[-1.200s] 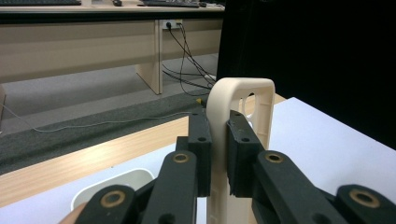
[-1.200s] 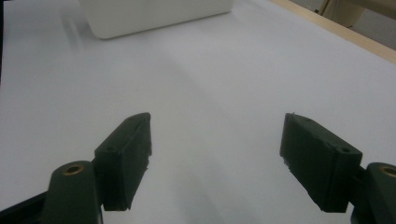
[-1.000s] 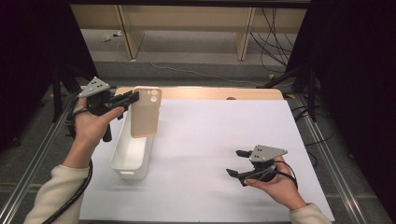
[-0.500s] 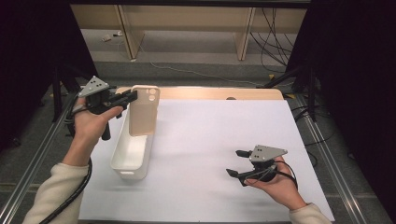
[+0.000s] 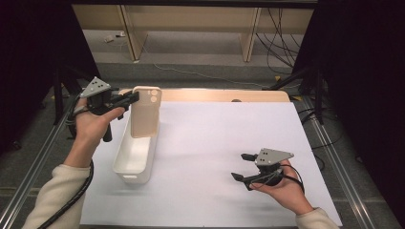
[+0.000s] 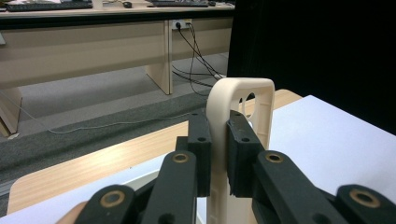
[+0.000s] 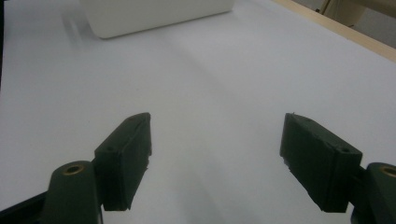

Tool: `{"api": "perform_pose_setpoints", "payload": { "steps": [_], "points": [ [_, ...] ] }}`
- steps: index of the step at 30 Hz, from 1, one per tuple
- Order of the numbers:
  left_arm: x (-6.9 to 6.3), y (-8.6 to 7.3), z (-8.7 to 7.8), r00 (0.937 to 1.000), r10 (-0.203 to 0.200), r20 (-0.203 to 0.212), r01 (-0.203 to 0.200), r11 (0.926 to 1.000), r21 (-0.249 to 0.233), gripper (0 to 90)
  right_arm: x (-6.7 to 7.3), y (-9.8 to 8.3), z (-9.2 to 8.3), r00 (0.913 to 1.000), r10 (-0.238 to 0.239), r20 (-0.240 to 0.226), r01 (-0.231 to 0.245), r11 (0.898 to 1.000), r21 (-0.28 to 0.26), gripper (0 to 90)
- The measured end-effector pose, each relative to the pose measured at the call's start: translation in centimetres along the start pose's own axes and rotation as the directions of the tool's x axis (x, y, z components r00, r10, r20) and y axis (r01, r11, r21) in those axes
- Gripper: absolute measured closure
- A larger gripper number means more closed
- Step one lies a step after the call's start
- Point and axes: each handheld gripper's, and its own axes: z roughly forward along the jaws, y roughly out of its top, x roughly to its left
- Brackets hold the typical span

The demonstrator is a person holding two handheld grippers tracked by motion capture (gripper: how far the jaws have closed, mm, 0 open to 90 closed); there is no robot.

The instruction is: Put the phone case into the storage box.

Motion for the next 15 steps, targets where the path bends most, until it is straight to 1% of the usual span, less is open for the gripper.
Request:
{"api": "perform_pose_setpoints", "payload": {
  "steps": [2, 15],
  "points": [
    [0.11, -0.03, 0.05, 1.0000, -0.004, 0.000, 0.004, 1.0000, -0.001, 81.7, -0.03, 0.00, -0.03, 1.0000, 0.000, 0.001, 0.000, 1.000, 0.002, 26.1],
    [0.82, 0.07, 0.04, 0.9998, 0.008, -0.015, -0.008, 1.0000, 0.001, 81.7, -0.03, -0.01, -0.03, 1.0000, 0.000, 0.002, 0.000, 1.000, 0.003, 26.2]
  ]
}}
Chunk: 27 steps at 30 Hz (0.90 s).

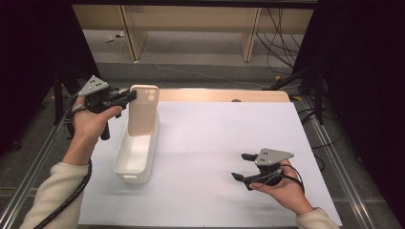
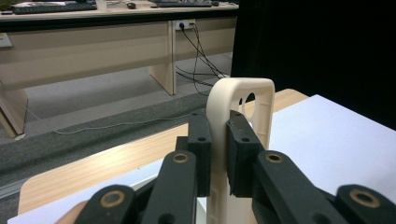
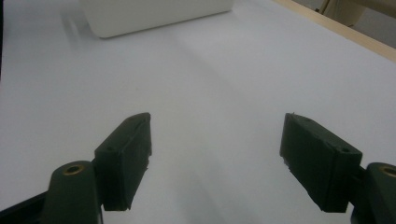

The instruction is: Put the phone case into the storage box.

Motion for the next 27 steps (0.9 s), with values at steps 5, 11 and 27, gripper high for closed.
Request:
{"api": "perform_pose_setpoints", "payload": {
  "steps": [5, 11, 27],
  "points": [
    [0.3, -0.1, 0.1, 1.0000, 0.003, -0.007, -0.003, 1.0000, 0.002, 81.7, 0.0, 0.0, 0.0, 1.0000, 0.000, 0.000, 0.000, 1.000, -0.002, 26.2],
    [0.6, -0.2, 0.3, 0.9998, 0.010, -0.014, -0.010, 0.9999, 0.007, 81.7, 0.0, 0.0, 0.0, 1.0000, -0.001, 0.000, 0.001, 1.000, -0.002, 26.2],
    [1.2, -0.3, 0.6, 0.9994, 0.021, -0.027, -0.021, 0.9997, 0.014, 81.6, 0.0, 0.0, 0.0, 1.0000, -0.001, 0.001, 0.001, 1.000, -0.004, 26.2]
  ]
}}
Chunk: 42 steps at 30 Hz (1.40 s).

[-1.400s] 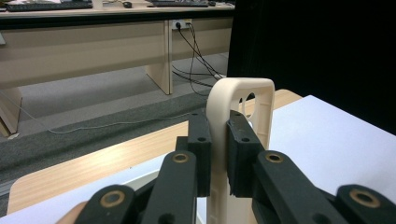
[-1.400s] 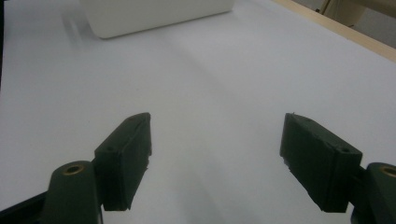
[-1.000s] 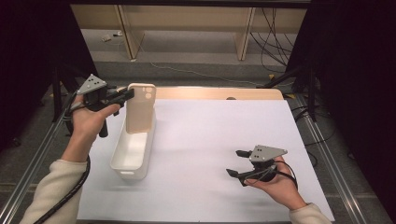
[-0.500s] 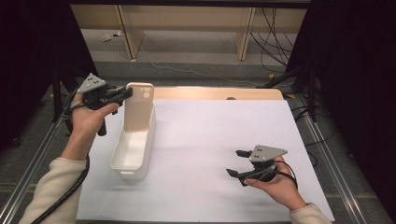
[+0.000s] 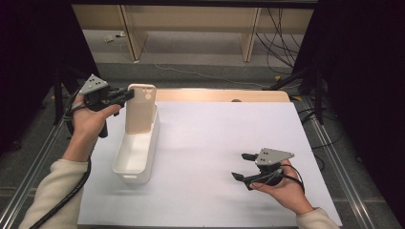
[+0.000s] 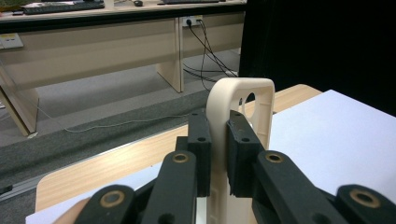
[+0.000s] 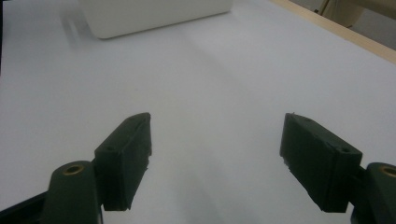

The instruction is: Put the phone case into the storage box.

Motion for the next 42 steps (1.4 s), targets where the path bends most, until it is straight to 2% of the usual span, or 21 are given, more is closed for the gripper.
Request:
{"api": "perform_pose_setpoints", "payload": {
  "steps": [42],
  "points": [
    [1.3, -0.6, 1.3, 0.9995, 0.015, -0.027, -0.015, 0.9998, 0.013, 81.6, 0.0, 0.0, 0.0, 1.0000, 0.001, -0.001, -0.001, 1.000, 0.003, 26.2]
  ]
}}
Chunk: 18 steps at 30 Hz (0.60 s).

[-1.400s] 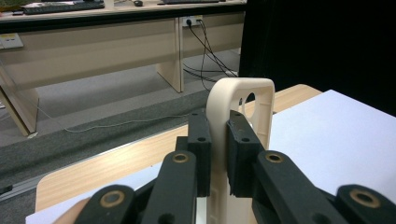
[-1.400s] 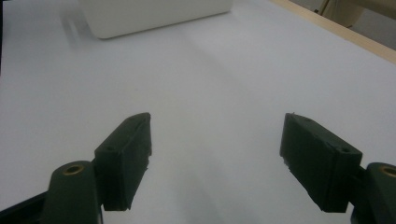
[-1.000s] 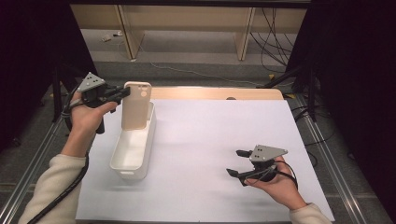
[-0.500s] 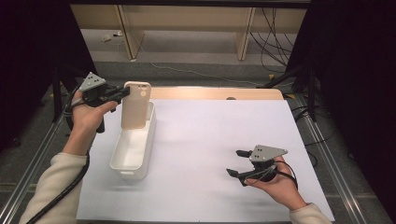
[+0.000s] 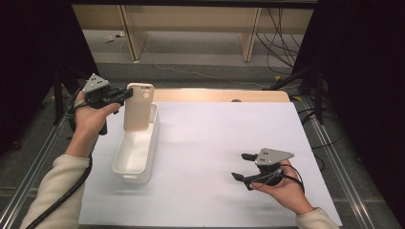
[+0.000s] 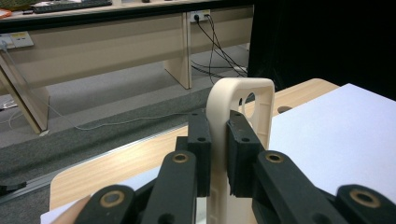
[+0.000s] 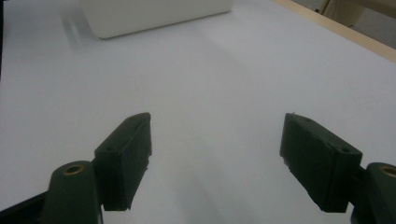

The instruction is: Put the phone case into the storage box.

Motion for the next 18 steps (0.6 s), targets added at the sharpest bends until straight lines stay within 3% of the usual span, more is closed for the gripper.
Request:
{"api": "perform_pose_setpoints", "payload": {
  "steps": [18],
  "points": [
    [0.31, -0.41, 0.81, 1.0000, -0.005, 0.005, 0.005, 1.0000, 0.000, 81.6, -0.02, -0.01, -0.02, 1.0000, 0.002, 0.000, -0.002, 1.000, -0.001, 26.2]
  ]
}}
